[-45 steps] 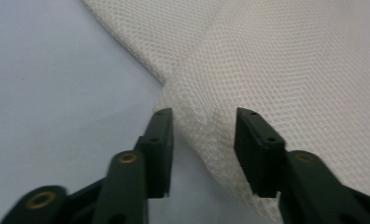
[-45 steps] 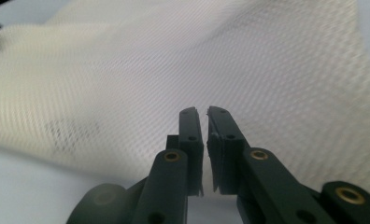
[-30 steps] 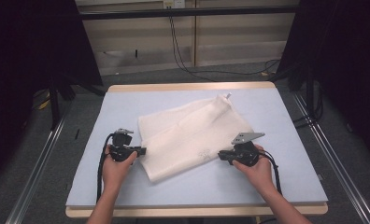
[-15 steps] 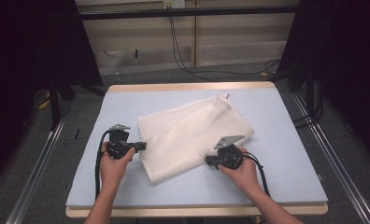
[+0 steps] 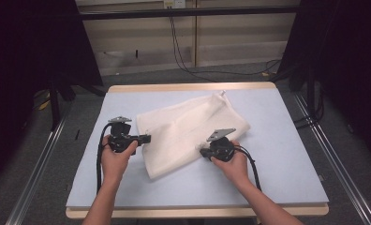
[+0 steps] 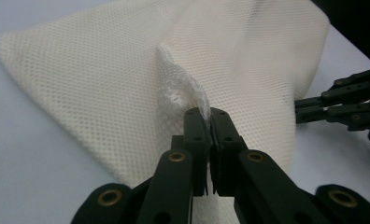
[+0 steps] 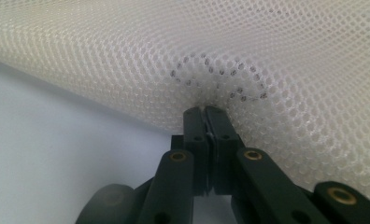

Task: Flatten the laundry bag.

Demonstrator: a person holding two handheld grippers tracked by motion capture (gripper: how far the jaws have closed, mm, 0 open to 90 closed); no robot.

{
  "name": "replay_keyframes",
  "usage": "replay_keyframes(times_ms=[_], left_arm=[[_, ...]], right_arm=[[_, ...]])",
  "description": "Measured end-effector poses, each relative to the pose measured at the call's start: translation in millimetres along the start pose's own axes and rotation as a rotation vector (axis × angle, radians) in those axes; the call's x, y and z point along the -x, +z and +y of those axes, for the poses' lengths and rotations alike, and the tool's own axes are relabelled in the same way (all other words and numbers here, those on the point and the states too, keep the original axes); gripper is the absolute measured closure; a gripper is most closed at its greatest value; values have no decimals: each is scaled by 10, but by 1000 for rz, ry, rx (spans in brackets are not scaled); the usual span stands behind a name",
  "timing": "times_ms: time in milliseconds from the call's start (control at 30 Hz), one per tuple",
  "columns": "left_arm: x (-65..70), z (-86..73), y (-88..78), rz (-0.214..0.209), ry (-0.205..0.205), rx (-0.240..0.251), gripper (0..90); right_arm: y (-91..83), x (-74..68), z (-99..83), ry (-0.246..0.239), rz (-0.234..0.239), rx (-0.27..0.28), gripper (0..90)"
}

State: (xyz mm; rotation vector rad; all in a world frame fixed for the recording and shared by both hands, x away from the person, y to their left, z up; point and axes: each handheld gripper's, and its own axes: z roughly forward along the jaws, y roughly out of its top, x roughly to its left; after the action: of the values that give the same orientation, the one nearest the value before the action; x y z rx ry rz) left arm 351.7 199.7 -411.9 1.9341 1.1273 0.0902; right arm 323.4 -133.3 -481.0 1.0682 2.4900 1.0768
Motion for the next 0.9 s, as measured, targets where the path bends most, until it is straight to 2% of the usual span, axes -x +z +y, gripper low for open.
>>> replay_keyframes(times_ms=[67,200,300,400,500,667,700,767,833,900], left_arm=[[28,8,6,-7,15,-11,869],[53,4,16,-25,7,-3,870],[72,8,9,-39,16,-4,870],[122,19,-3,-47,25,6,870],[153,44,-16,-56,29,13,870],[145,48,-14,-70,24,23,869],[152,48,-14,-77,19,27,869],[175,45,-15,-107,5,30,870],[217,35,-13,-126,21,25,871],[289,13,20,-151,43,14,871]], right_arm=[[5,-9,0,3,-4,1,880],[-35,-65,-45,5,42,3,889],[-23,-112,-44,-5,51,-3,889],[23,-99,-8,-7,49,2,895],[67,-89,61,-8,25,0,900],[172,-60,143,6,-1,4,900],[196,-55,170,15,-6,4,900],[232,-51,215,2,-28,1,900],[245,-40,235,-1,-28,1,900],[222,-16,223,18,-15,6,893]])
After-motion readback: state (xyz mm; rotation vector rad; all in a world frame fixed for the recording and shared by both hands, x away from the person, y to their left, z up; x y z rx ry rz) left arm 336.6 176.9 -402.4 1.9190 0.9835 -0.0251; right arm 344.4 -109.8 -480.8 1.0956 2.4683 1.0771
